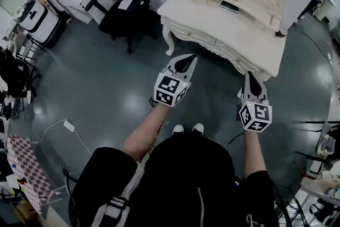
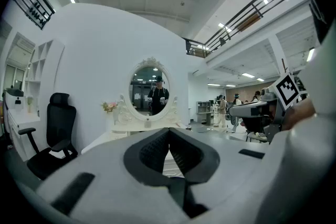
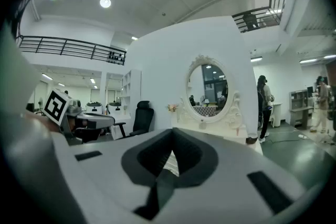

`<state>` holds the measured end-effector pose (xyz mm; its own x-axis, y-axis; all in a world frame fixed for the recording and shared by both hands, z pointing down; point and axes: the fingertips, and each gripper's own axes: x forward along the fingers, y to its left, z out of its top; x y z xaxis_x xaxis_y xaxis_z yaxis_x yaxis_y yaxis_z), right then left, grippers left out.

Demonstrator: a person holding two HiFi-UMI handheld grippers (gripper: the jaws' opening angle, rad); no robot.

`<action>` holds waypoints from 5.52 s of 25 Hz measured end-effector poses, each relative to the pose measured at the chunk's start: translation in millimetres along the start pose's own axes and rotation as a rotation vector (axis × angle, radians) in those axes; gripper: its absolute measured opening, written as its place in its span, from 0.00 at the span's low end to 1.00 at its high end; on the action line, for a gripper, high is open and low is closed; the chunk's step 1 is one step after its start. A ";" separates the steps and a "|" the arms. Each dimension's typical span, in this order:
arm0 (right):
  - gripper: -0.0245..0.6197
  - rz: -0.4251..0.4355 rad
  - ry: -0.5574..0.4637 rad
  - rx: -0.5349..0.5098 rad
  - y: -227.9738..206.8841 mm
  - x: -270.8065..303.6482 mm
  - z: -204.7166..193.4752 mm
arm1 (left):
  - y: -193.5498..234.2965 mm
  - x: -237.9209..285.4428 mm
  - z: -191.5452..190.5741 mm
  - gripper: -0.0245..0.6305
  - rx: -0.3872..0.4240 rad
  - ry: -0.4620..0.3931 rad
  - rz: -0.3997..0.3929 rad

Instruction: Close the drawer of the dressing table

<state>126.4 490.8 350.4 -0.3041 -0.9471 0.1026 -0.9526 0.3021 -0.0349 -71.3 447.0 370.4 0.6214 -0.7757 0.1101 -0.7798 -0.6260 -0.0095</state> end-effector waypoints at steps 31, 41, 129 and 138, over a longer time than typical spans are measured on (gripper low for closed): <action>0.04 0.062 0.023 -0.025 -32.3 157.2 2.6 | 90.0 116.8 -1.4 0.05 -0.007 0.001 0.033; 0.04 -0.042 0.016 -0.011 -50.4 265.6 23.8 | 180.1 201.1 7.9 0.05 0.013 0.015 -0.063; 0.04 -0.005 0.374 0.114 -155.8 573.8 -95.9 | 406.9 466.2 -213.2 0.30 -0.337 0.504 0.114; 0.04 -0.054 0.393 0.135 -169.5 557.7 -103.4 | 411.5 475.9 -244.2 0.24 -0.453 0.556 0.128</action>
<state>118.1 -77.4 516.3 -0.2565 -0.8400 0.4781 -0.9663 0.2116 -0.1467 -115.0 -160.2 661.7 0.4869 -0.6099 0.6253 -0.8734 -0.3454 0.3432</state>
